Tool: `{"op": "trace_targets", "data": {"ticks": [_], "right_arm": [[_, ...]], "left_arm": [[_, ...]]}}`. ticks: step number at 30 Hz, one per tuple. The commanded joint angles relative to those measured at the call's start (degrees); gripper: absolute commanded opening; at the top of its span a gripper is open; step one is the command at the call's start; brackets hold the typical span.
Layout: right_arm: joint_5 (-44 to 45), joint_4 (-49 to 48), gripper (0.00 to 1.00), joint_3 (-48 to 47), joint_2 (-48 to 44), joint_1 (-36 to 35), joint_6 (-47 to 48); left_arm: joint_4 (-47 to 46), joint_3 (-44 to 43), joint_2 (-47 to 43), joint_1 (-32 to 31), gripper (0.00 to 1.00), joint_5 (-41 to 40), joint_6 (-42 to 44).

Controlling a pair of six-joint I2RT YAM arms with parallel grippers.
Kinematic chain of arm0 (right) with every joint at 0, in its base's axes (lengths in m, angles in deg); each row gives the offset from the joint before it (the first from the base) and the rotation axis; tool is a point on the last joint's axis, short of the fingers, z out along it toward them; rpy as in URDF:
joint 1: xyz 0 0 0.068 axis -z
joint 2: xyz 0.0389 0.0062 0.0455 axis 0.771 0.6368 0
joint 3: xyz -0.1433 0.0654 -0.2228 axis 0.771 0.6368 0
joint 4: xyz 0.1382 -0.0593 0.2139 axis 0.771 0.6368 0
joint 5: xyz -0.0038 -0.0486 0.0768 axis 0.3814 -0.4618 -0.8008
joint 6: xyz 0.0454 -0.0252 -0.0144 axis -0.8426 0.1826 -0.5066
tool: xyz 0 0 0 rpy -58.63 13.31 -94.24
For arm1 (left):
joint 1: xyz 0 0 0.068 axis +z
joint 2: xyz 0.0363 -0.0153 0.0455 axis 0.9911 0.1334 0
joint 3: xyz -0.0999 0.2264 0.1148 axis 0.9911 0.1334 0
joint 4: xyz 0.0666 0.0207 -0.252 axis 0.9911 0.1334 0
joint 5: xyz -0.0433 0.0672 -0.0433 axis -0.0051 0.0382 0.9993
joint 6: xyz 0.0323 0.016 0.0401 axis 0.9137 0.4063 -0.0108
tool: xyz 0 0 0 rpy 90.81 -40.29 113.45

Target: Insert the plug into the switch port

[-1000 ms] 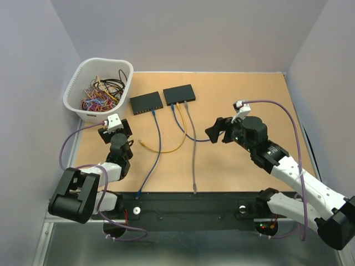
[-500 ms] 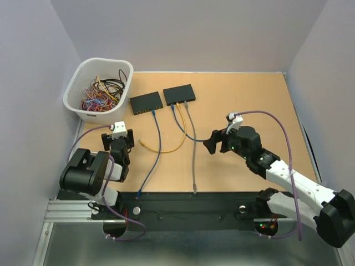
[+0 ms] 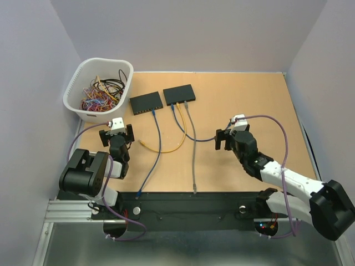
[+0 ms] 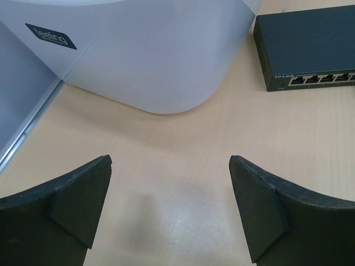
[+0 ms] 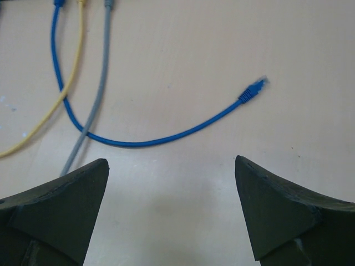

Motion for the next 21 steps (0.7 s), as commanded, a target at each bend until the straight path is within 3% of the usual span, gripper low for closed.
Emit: {"op": "trace_targets", "data": {"ticks": [1,5,8,11,16,17,21], "right_arm": [[6.05,-15.67,1.0,6.06,0.81,3.06,4.07],[5.78,-27.02,1.0,9.43,3.0,8.35,6.16],[11.22,-31.85,1.0,9.87,5.02,9.93,8.98],[7.12,-41.92,1.0,12.15,8.88,13.27,11.71],[4.56,-58.38,1.0,16.46,22.22,21.16,12.24],[2.55,-65.2,1.0,17.16,23.82,21.62,11.63],[-13.59,-72.45,1.0,18.04,33.56,29.34,9.78]], "left_arm": [[-21.52,-1.45,-1.33,0.33,0.99,-1.14,-0.14],[-21.52,-1.36,-1.42,0.33,0.99,-1.14,-0.22],[-21.69,-1.19,-1.25,0.33,0.99,-1.05,-0.31],[-21.52,-1.27,-1.34,0.33,0.99,-1.05,-0.22],[-21.26,-1.53,-1.25,0.42,0.99,-0.88,-0.22],[-20.99,-1.45,-1.33,0.42,0.99,-0.7,-0.4],[-20.99,-1.45,-1.42,0.6,0.99,-0.61,-0.4]]}}
